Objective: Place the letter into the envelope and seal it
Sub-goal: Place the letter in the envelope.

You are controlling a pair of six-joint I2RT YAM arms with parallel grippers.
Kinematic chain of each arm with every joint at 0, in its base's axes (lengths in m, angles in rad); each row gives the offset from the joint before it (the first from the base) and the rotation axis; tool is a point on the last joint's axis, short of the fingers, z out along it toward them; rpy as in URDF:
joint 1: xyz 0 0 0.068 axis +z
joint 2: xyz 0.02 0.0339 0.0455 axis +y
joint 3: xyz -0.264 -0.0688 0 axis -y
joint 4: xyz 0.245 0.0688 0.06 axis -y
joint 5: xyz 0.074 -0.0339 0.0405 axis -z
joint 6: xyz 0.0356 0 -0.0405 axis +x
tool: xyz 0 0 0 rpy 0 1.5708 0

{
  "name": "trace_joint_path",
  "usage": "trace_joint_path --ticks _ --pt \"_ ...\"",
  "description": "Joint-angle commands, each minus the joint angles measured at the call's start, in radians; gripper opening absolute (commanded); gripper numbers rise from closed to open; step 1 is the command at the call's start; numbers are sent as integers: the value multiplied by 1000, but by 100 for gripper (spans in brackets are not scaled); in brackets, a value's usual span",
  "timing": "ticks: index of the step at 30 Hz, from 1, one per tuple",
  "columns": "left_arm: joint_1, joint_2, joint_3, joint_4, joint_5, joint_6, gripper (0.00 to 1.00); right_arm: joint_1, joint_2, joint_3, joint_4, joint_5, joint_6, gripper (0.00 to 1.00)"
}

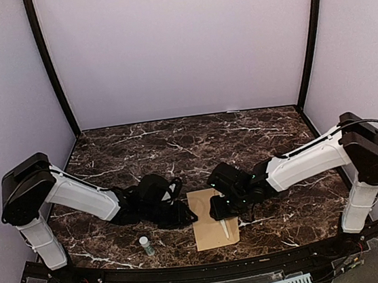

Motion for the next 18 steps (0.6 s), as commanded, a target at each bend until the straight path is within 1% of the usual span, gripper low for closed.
trace_joint_path --ticks 1,13,18 --pt "4 15 18 11 23 16 27 -7 26 36 23 -23 -22 40" --pt "4 32 28 29 36 12 24 -4 32 58 50 -74 -47 37" --pt "4 30 43 28 26 17 24 -3 17 61 33 -63 -49 36"
